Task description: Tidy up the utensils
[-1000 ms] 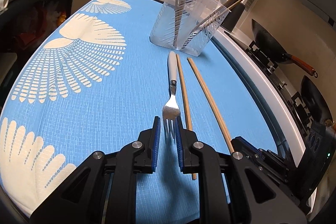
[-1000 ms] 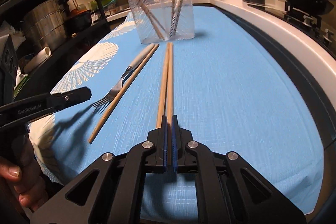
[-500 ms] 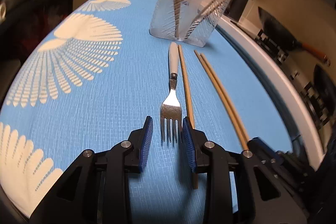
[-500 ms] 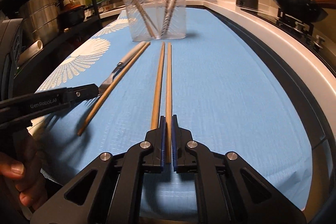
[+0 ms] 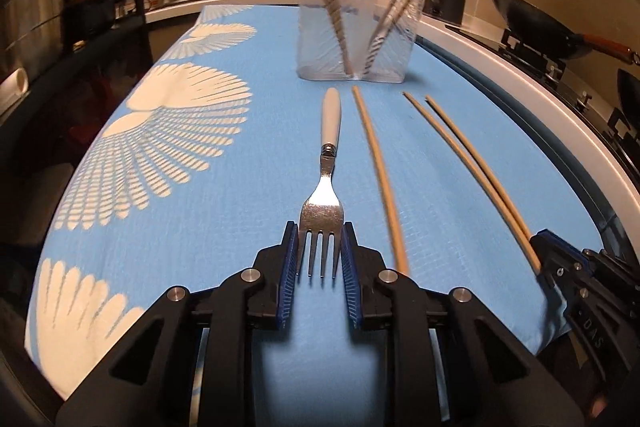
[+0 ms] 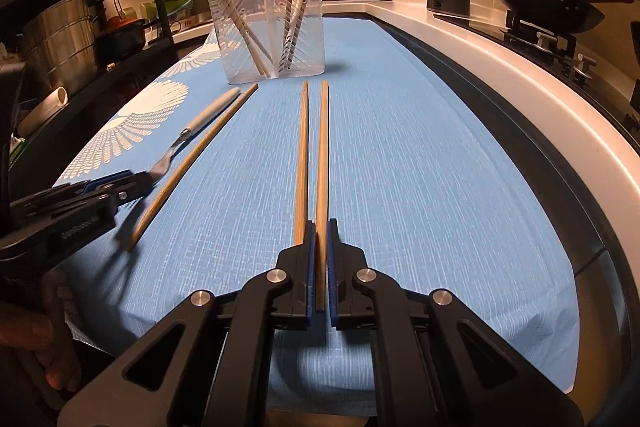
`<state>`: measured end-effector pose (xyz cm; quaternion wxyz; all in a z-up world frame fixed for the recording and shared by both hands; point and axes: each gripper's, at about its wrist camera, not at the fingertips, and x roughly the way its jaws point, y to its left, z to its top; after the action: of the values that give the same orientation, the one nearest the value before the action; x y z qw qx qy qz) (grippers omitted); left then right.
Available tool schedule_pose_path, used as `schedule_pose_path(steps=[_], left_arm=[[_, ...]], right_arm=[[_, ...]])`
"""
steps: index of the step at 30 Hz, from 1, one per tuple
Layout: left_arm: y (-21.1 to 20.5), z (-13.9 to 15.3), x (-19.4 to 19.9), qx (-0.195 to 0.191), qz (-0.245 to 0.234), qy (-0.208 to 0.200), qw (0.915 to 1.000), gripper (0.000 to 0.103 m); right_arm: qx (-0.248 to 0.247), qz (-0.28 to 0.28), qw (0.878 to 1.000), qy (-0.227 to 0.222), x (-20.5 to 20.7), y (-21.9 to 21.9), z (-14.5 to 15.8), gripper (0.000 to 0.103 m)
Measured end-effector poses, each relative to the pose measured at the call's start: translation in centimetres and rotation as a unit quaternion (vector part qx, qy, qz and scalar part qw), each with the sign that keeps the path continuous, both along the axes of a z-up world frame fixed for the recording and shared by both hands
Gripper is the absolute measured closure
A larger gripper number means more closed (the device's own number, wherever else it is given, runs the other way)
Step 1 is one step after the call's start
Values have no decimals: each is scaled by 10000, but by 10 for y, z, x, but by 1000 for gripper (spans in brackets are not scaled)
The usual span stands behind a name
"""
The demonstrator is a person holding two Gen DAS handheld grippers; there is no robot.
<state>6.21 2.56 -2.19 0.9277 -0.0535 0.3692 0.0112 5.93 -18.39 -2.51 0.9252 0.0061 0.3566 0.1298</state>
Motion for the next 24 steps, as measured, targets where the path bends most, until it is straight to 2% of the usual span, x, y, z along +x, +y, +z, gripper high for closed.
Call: schedule_pose_path(steps=[4, 7, 9, 11, 13, 15, 17, 24], left_arm=[[16, -1, -20, -22, 142, -36, 9999, 81], [23, -3, -32, -155, 174, -84, 9997, 80], [28, -2, -34, -376, 157, -127, 9991, 78], [38, 0, -37, -721, 258, -206, 9969, 67], [51, -1, -42, -1256, 403, -217, 9910, 66], [63, -6, -49, -1850, 526, -155, 9812, 67], [69, -10, -56, -2251, 575, -161, 9725, 67], [60, -18, -42, -2753, 458, -174, 9601, 67]], right_arm=[[56, -19, 10000, -72, -5, 0, -2, 97], [95, -19, 9999, -101, -7, 0, -3, 97], [142, -21, 9999, -94, -6, -1, -3, 97], [155, -23, 9998, -91, -6, 0, -2, 97], [171, -21, 9998, -83, -6, -1, -2, 97], [192, -10, 9998, -76, -6, -1, -3, 97], [204, -6, 9998, -79, -6, -1, -2, 97], [194, -3, 9998, -92, -6, 0, -2, 96]])
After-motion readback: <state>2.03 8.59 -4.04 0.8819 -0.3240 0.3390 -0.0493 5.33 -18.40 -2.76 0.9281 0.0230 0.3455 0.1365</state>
